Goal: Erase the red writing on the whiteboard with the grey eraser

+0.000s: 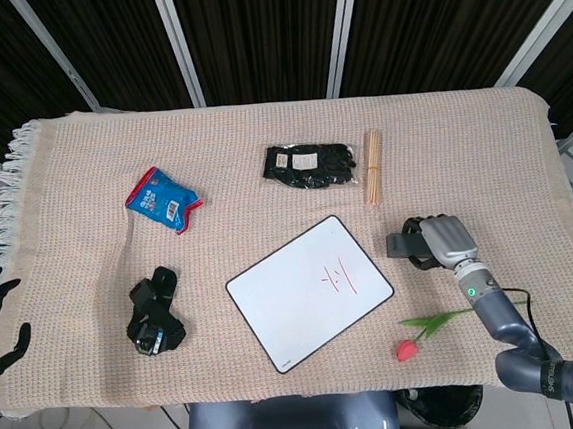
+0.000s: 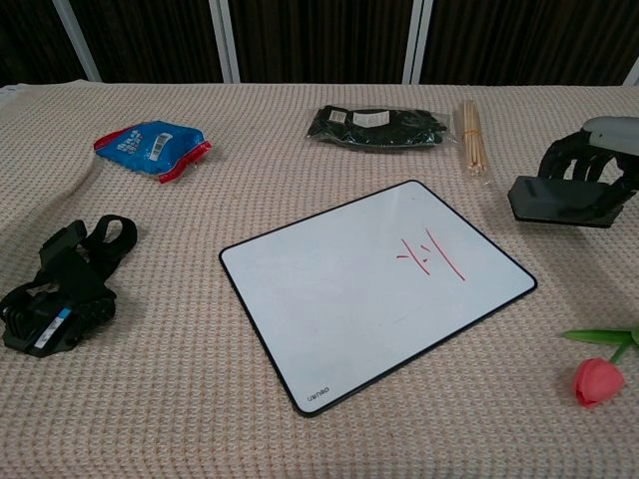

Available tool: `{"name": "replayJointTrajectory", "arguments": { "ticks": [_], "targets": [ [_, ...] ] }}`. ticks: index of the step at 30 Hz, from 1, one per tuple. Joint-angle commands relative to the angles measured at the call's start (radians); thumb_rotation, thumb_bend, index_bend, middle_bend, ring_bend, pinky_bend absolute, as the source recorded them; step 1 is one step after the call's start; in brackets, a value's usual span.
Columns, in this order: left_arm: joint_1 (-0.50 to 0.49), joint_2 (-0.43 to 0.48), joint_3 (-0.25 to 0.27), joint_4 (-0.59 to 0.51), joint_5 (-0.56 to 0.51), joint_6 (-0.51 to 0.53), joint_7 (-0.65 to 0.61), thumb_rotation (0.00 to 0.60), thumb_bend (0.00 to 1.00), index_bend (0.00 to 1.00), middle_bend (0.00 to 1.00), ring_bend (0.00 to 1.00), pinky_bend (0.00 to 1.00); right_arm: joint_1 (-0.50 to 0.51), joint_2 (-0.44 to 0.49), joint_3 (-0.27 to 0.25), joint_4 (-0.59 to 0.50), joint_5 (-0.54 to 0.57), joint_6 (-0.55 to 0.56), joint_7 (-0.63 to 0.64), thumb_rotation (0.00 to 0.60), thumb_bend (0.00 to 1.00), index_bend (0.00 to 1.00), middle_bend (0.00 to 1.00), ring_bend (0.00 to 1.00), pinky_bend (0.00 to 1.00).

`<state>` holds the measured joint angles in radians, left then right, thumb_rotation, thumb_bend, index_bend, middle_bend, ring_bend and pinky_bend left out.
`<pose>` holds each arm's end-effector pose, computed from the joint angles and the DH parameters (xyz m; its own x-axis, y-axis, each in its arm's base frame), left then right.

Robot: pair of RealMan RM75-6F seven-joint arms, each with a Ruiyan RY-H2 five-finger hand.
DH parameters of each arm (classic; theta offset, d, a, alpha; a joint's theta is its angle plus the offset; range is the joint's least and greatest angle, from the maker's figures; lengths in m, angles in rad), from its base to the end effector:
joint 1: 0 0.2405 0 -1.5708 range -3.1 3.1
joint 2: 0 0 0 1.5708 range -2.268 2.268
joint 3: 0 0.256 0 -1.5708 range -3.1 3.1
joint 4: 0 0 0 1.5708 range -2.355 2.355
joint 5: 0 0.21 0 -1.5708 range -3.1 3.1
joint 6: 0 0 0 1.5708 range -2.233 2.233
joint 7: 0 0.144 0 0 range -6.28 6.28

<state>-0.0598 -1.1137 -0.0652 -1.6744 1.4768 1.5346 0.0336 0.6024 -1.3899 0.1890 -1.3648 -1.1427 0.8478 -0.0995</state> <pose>-0.3026 0.1754 0.1650 0.3719 -0.0482 0.9270 0.9282 0.0325 -0.3707 -0.2476 -0.3534 0.0440 0.3827 -0.3249 0.8649 -0.9237 -0.1539 0.3509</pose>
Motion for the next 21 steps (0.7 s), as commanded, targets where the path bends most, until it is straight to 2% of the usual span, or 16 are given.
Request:
{"name": "replayJointTrajectory", "arguments": {
  "ticks": [1,11,21],
  "targets": [
    [0.001,0.001,0.001,0.001,0.002,0.002,-0.002,0.600,0.38,0.19,0.04,0.00,0.03,0.027,-0.023,0.004,-0.022,-0.002,-0.005,-0.037,0.600,0.45,0.46,0.44,0.45,0.35],
    [0.001,0.008,-0.001,-0.004,-0.002,-0.001,-0.018,0.600,0.38,0.19,0.04,0.00,0.03,0.113,-0.116,0.021,-0.055,0.033,-0.013,-0.157,0.600,0.45,0.47,0.44,0.45,0.35],
    [0.000,0.010,-0.004,-0.004,-0.004,-0.002,-0.022,0.600,0.38,0.19,0.04,0.00,0.03,0.204,-0.241,0.036,0.005,0.122,-0.019,-0.294,0.600,0.45,0.47,0.44,0.45,0.35]
  ]
}}
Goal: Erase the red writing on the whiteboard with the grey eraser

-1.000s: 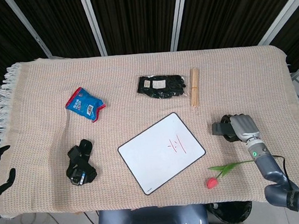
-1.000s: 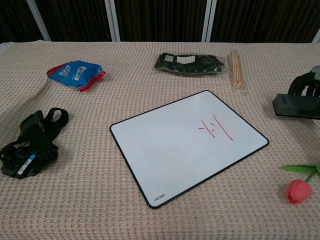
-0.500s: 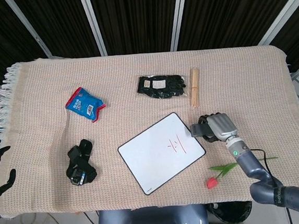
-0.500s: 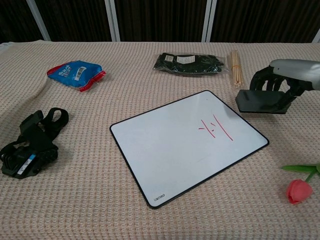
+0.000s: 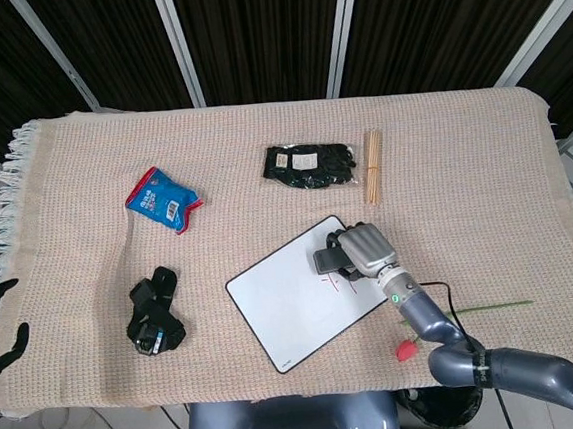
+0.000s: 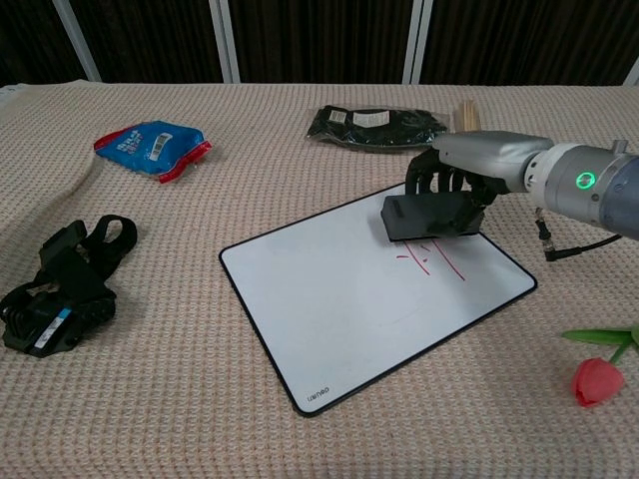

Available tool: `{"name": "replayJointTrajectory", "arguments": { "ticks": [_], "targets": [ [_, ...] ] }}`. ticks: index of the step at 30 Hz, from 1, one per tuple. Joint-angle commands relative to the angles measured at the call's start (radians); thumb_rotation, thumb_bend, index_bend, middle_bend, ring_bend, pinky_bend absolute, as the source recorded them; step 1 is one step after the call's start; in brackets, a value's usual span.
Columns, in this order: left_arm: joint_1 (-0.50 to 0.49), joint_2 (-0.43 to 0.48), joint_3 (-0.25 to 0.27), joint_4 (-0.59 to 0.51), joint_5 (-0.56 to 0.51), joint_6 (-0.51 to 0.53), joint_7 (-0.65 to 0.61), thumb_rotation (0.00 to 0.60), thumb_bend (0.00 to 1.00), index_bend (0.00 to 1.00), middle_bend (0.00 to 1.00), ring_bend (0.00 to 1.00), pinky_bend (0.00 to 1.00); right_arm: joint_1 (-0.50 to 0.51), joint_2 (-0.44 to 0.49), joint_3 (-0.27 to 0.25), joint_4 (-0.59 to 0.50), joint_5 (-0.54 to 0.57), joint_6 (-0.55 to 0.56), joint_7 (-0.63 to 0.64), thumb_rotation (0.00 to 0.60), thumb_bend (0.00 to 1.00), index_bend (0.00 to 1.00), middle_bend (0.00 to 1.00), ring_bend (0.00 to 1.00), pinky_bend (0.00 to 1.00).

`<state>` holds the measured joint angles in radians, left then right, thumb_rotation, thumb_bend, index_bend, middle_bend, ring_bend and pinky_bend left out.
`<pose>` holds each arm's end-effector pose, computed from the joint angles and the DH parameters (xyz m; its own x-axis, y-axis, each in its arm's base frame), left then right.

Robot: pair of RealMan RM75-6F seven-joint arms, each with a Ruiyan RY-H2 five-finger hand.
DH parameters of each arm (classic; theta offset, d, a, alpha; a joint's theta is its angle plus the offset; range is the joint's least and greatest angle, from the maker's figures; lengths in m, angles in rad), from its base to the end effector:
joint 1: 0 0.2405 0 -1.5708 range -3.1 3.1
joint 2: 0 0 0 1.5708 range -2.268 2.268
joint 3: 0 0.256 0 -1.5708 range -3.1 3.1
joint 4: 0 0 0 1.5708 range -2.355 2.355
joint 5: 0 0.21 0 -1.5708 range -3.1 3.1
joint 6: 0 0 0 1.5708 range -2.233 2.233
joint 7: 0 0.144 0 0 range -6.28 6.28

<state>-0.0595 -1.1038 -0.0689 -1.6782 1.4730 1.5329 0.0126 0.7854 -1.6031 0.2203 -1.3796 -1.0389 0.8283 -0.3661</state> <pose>-0.3030 0.1760 0.1683 0.3576 -0.0510 0.9325 0.9338 0.0350 -0.3562 -0.1454 -0.3616 -0.0357 0.4616 -0.3304 0.8233 -0.8666 -0.3664 0.3388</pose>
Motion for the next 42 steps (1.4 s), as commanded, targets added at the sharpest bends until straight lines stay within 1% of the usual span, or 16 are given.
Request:
{"name": "replayJointTrajectory", "arguments": {
  "ticks": [1,7,12,15,24,31,34,38,42],
  "targets": [
    [0.000,0.000,0.000,0.000,0.000,0.000,-0.001,0.600,0.38,0.19,0.04,0.00,0.03,0.025,-0.035,0.004,0.024,0.023,0.003,-0.034,0.600,0.45,0.47,0.44,0.45,0.35],
    [0.000,0.001,0.000,0.000,0.001,-0.001,-0.002,0.600,0.38,0.19,0.04,0.00,0.03,0.050,-0.073,0.005,0.046,0.055,0.017,-0.082,0.600,0.45,0.47,0.47,0.46,0.36],
    [0.000,0.001,0.000,0.001,0.001,-0.001,-0.001,0.600,0.38,0.19,0.04,0.00,0.03,0.045,-0.071,-0.011,0.019,0.058,0.045,-0.103,0.600,0.45,0.49,0.48,0.48,0.36],
    [-0.001,0.000,0.001,0.001,0.002,-0.001,0.000,0.600,0.38,0.19,0.04,0.00,0.03,0.026,-0.057,-0.031,-0.016,0.047,0.070,-0.106,0.600,0.45,0.50,0.49,0.49,0.37],
    [-0.002,-0.009,0.004,0.002,0.009,0.000,0.013,0.600,0.38,0.19,0.04,0.00,0.03,-0.051,-0.011,-0.123,-0.130,0.026,0.142,-0.133,0.600,0.45,0.52,0.50,0.49,0.37],
    [-0.003,-0.010,0.002,0.001,0.008,0.000,0.013,0.600,0.38,0.19,0.04,0.00,0.03,-0.121,0.038,-0.204,-0.219,-0.030,0.204,-0.141,0.600,0.45,0.52,0.50,0.49,0.37],
    [-0.004,-0.011,0.002,0.000,0.010,0.000,0.013,0.600,0.38,0.19,0.04,0.00,0.03,-0.146,0.057,-0.229,-0.241,-0.057,0.223,-0.132,0.600,0.45,0.52,0.50,0.49,0.37],
    [-0.005,-0.014,0.002,0.001,0.012,0.001,0.015,0.600,0.38,0.19,0.04,0.00,0.03,-0.168,0.069,-0.243,-0.244,-0.082,0.239,-0.121,0.600,0.45,0.52,0.50,0.49,0.37],
    [-0.005,-0.015,0.002,0.001,0.013,0.002,0.016,0.600,0.38,0.19,0.04,0.00,0.03,-0.170,0.065,-0.233,-0.220,-0.075,0.234,-0.118,0.600,0.45,0.53,0.50,0.49,0.37]
  ]
}}
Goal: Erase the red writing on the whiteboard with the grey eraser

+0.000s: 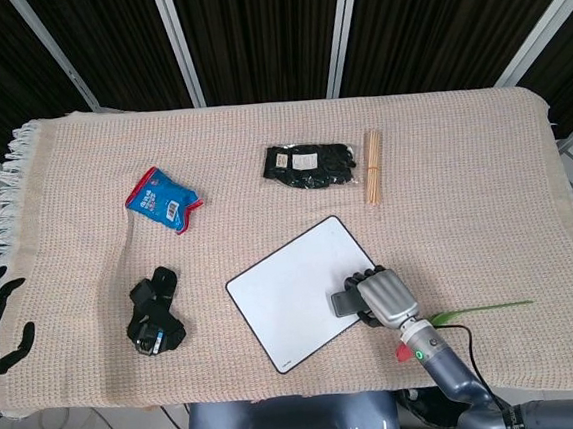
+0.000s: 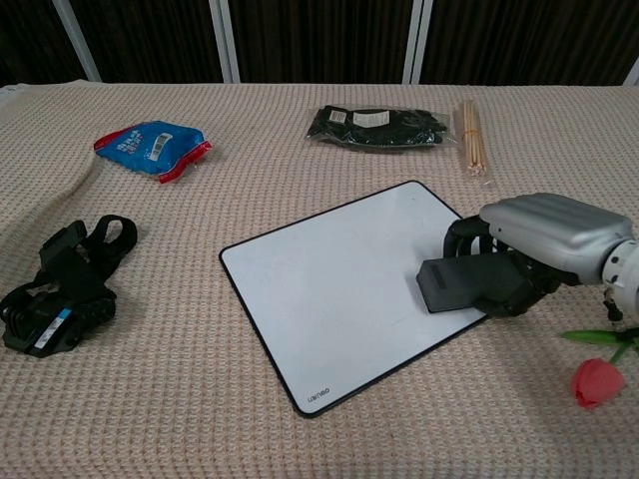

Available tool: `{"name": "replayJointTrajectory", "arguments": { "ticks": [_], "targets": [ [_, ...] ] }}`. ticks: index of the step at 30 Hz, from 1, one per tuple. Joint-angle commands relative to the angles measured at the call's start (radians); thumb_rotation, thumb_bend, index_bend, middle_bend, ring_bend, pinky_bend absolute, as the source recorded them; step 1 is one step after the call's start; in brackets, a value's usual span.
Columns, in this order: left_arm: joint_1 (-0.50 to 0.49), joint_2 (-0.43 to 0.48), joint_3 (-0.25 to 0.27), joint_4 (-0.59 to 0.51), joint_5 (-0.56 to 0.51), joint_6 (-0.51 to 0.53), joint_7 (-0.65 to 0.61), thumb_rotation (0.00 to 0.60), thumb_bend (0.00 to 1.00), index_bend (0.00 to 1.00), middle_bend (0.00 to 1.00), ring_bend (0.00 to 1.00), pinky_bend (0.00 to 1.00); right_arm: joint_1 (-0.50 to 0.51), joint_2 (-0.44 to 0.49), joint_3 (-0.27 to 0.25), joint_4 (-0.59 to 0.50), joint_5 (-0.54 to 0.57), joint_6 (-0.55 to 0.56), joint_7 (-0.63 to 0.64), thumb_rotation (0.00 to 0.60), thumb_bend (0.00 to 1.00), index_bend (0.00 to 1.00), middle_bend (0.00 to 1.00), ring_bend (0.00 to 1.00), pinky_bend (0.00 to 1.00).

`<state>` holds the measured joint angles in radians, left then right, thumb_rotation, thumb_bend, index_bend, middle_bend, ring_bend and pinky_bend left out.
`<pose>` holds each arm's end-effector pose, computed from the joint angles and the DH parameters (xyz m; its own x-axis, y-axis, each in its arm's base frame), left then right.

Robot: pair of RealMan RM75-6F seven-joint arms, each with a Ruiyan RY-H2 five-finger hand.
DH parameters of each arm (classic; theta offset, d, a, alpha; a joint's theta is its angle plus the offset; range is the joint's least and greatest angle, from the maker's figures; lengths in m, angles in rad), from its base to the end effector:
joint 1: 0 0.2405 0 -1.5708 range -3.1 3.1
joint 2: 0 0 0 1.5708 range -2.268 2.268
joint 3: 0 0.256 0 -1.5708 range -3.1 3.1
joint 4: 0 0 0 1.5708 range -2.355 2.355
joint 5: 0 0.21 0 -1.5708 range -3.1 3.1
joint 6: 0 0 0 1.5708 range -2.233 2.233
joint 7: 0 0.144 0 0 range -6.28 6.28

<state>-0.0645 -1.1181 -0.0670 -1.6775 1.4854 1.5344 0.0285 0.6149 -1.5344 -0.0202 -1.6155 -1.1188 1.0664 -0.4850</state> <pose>-0.2995 0.1771 0.1632 0.3601 -0.0514 0.9315 0.9329 0.0187 -0.3597 -0.1900 -0.2660 -0.0325 0.5328 -0.3631 0.7644 -0.8347 -0.3738 0.4043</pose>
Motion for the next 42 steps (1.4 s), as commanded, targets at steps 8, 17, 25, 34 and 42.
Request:
{"name": "replayJointTrajectory", "arguments": {
  "ticks": [8,17,25,34,42],
  "targets": [
    [0.000,0.000,-0.001,0.002,-0.002,0.000,0.000,0.600,0.38,0.19,0.04,0.00,0.03,0.023,-0.042,0.073,0.112,0.056,-0.046,0.022,0.600,0.45,0.53,0.50,0.49,0.37],
    [0.000,0.002,-0.002,0.004,-0.003,0.001,-0.002,0.600,0.38,0.19,0.04,0.00,0.03,0.076,-0.056,0.166,0.206,0.132,-0.090,0.002,0.600,0.45,0.53,0.50,0.49,0.37],
    [-0.001,0.004,-0.002,0.000,-0.006,-0.004,-0.005,0.600,0.38,0.19,0.04,0.00,0.03,0.102,0.074,0.216,0.208,0.208,-0.198,0.044,0.600,0.45,0.53,0.48,0.48,0.37],
    [-0.001,0.002,-0.002,0.000,-0.004,0.000,0.001,0.600,0.38,0.19,0.04,0.00,0.03,0.073,0.142,0.198,0.281,0.173,-0.249,0.164,0.600,0.45,0.52,0.44,0.44,0.36],
    [-0.001,0.000,-0.003,0.000,-0.006,0.002,0.004,0.600,0.38,0.19,0.04,0.00,0.03,0.056,0.127,0.168,0.358,0.137,-0.285,0.231,0.600,0.29,0.35,0.29,0.32,0.30]
  ]
}}
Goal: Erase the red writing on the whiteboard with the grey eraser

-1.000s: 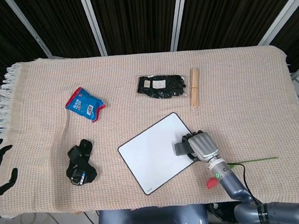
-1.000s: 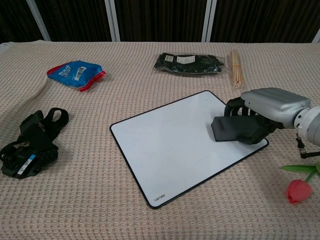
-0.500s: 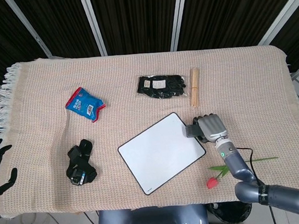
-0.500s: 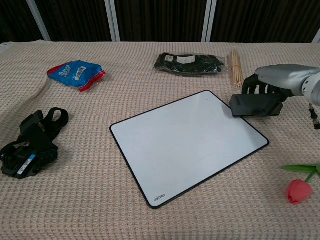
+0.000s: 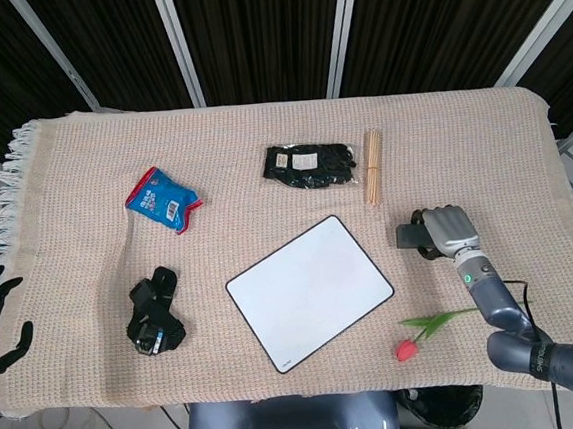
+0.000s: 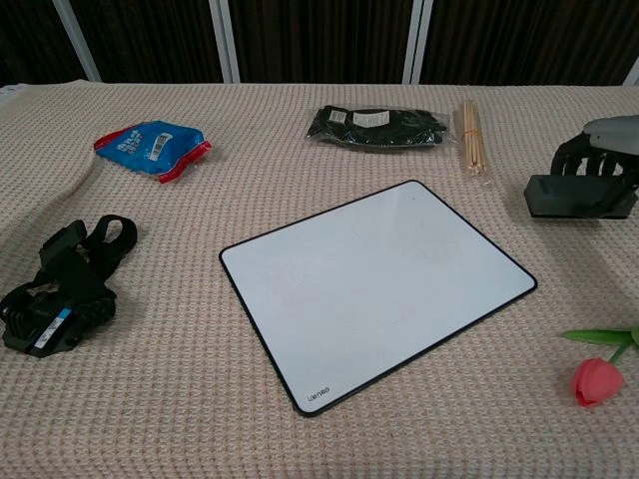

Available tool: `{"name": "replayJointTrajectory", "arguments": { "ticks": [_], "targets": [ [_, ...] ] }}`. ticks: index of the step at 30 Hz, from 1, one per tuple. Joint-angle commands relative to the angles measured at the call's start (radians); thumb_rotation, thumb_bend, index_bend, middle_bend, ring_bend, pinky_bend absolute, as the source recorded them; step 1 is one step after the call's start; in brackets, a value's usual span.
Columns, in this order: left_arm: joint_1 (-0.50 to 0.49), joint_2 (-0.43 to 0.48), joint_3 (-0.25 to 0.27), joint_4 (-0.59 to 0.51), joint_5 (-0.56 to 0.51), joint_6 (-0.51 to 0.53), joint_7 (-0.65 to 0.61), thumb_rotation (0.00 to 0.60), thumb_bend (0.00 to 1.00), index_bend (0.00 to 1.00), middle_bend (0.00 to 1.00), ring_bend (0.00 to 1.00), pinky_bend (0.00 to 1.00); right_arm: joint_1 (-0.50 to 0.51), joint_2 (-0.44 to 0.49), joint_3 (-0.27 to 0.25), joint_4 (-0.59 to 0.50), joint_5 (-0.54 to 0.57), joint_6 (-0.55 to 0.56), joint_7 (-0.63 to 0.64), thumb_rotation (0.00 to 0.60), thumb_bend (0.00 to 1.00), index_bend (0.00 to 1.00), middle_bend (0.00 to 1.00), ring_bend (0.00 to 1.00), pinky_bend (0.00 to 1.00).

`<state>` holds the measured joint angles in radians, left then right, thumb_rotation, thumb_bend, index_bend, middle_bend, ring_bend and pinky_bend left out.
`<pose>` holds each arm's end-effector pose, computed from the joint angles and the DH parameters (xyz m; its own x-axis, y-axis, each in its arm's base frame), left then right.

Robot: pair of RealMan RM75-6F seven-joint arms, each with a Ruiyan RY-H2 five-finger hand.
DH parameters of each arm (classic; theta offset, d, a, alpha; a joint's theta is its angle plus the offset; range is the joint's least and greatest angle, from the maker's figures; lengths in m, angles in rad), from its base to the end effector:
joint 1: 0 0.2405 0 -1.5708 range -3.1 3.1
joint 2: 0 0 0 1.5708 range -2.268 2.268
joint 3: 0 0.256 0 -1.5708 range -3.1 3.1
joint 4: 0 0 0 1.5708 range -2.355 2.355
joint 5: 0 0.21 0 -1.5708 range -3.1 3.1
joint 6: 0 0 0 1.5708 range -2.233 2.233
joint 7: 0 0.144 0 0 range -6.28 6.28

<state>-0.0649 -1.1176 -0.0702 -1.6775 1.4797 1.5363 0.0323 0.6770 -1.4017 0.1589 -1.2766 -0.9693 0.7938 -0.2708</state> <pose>-0.2999 0.1779 0.1644 0.3637 -0.0564 0.9298 0.9315 0.0240 -0.3629 -0.2631 -0.3757 0.0481 0.5084 -0.3457 0.7886 -0.8560 -0.1031 0.5067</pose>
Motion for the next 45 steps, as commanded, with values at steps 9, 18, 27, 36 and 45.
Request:
{"name": "replayJointTrajectory", "arguments": {
  "ticks": [9,18,27,36,45],
  "targets": [
    [0.000,0.001,0.000,0.000,-0.001,0.000,0.002,0.600,0.38,0.19,0.04,0.00,0.03,-0.003,-0.013,-0.022,0.042,-0.038,-0.042,0.049,0.600,0.16,0.21,0.08,0.16,0.18],
    [0.000,0.003,0.000,0.003,-0.001,0.000,-0.002,0.600,0.38,0.19,0.04,0.00,0.03,-0.053,0.073,0.014,-0.088,-0.083,0.121,0.064,0.600,0.14,0.07,0.02,0.11,0.17],
    [0.002,0.001,0.000,0.001,0.003,0.006,-0.002,0.600,0.38,0.19,0.04,0.00,0.03,-0.242,0.227,-0.053,-0.297,-0.229,0.412,0.094,0.600,0.11,0.00,0.01,0.10,0.16],
    [0.005,-0.001,0.004,-0.002,0.006,0.008,0.002,0.600,0.38,0.19,0.04,0.00,0.03,-0.421,0.257,-0.144,-0.348,-0.378,0.630,0.168,0.600,0.11,0.00,0.00,0.09,0.16],
    [0.009,0.001,0.004,-0.006,0.012,0.018,-0.007,0.600,0.38,0.19,0.04,0.00,0.03,-0.527,0.226,-0.172,-0.318,-0.457,0.769,0.216,0.600,0.11,0.00,0.00,0.09,0.16]
  ]
}}
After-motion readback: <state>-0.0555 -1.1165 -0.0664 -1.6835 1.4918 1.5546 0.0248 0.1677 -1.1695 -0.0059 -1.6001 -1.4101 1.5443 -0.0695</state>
